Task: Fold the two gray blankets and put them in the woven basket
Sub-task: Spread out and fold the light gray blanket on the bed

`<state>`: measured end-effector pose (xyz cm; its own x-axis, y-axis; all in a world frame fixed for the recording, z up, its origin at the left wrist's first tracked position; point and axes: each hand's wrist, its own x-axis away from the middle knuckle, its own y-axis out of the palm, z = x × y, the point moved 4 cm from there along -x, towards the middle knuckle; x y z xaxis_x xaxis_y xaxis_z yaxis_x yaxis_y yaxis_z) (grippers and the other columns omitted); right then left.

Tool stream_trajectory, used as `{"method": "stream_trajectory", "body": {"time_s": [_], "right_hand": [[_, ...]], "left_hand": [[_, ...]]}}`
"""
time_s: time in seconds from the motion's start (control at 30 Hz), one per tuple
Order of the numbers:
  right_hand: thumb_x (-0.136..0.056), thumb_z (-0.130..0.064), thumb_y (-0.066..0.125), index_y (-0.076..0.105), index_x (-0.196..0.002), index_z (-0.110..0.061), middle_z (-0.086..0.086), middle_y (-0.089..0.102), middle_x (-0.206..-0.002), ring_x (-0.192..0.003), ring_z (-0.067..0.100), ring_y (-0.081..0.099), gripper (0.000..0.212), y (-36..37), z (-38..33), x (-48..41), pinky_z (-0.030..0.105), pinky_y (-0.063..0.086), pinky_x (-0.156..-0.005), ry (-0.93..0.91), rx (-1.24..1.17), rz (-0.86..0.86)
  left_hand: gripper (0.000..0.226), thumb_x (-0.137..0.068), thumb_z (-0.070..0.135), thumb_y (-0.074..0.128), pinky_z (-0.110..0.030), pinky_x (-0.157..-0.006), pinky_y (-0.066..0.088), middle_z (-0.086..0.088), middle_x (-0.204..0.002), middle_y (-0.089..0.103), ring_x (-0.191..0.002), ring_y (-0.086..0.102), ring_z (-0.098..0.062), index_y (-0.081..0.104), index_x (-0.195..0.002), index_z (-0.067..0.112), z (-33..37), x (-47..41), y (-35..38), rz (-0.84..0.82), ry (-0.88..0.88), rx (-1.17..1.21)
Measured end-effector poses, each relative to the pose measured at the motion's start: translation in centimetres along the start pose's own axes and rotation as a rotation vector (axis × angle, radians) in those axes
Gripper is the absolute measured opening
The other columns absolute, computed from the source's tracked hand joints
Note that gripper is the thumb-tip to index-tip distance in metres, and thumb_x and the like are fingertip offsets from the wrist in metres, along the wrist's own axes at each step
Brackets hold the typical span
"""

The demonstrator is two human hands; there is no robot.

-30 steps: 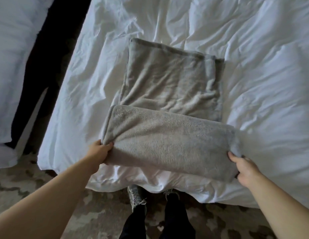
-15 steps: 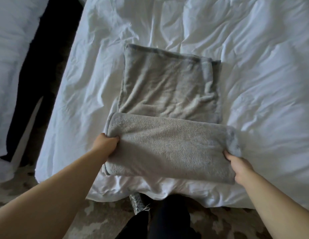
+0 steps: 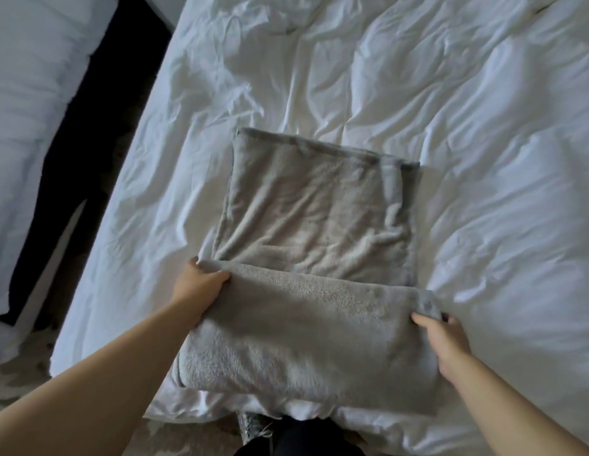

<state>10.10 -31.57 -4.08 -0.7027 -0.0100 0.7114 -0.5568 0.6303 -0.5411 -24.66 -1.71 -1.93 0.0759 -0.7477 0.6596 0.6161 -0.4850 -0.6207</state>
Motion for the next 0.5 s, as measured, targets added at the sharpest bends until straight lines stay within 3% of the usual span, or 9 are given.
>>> {"method": "stream_trajectory", "body": {"time_s": [0.07,0.2,0.27,0.33,0.43,0.5], "right_hand": [[-0.075,-0.028,0.078,0.054,-0.127,-0.005,0.018,0.062,-0.123,-0.107,0.032,0.06,0.062,0.1,-3.6,-1.0,0.038,0.048,-0.09,-0.085,0.05,0.046],[-0.079,-0.029,0.075,0.052,-0.129,-0.003,0.018,0.06,-0.126,-0.111,0.034,0.059,0.061,1.6,-11.7,-4.8,0.041,0.048,-0.091,-0.242,0.119,0.033],[-0.082,-0.024,0.073,0.046,-0.134,-0.002,0.019,0.059,-0.123,-0.094,0.034,0.063,0.063,3.0,-15.2,-7.1,0.04,0.054,-0.078,-0.279,0.074,-0.029],[-0.085,-0.018,0.071,0.04,-0.137,-0.003,0.017,0.056,-0.114,-0.069,0.023,0.061,0.062,4.4,-18.0,-9.3,0.025,0.054,-0.051,-0.248,-0.075,-0.097],[-0.087,-0.018,0.068,0.05,-0.116,-0.01,0.008,0.058,-0.097,-0.052,0.017,0.062,0.035,6.3,-20.8,-11.7,0.02,0.052,-0.041,-0.155,-0.248,-0.21],[-0.089,-0.018,0.065,0.054,-0.093,-0.014,0.004,0.058,-0.086,-0.052,0.016,0.062,0.013,7.1,-22.2,-12.4,0.02,0.052,-0.042,-0.091,-0.322,-0.295]], "left_hand": [[0.08,-0.079,0.033,0.07,-0.034,-0.09,0.049,-0.01,-0.131,0.054,-0.107,0.059,-0.031,0.03,-0.147,0.019,2.9,-1.2,-0.4,0.016,0.034,0.035],[0.082,-0.08,0.036,0.072,-0.028,-0.072,0.047,-0.008,-0.123,0.06,-0.077,0.058,-0.017,0.029,-0.147,0.018,8.7,-4.8,-0.5,0.001,0.077,-0.072],[0.079,-0.078,0.037,0.073,-0.029,-0.067,0.05,-0.008,-0.12,0.062,-0.079,0.064,-0.021,0.033,-0.144,0.017,11.2,-6.8,0.1,-0.015,0.09,-0.054],[0.066,-0.077,0.035,0.074,-0.037,-0.069,0.056,-0.011,-0.109,0.067,-0.083,0.068,-0.031,0.048,-0.132,0.011,13.1,-8.9,0.8,-0.026,0.093,0.089],[0.046,-0.077,0.031,0.076,-0.028,-0.052,0.048,-0.009,-0.083,0.068,-0.062,0.061,-0.024,0.063,-0.114,0.006,15.5,-11.5,1.8,-0.016,0.059,0.329],[0.036,-0.078,0.029,0.076,-0.025,-0.054,0.05,-0.008,-0.086,0.071,-0.065,0.064,-0.021,0.069,-0.108,0.01,16.7,-12.6,2.1,-0.013,0.038,0.433]]}}
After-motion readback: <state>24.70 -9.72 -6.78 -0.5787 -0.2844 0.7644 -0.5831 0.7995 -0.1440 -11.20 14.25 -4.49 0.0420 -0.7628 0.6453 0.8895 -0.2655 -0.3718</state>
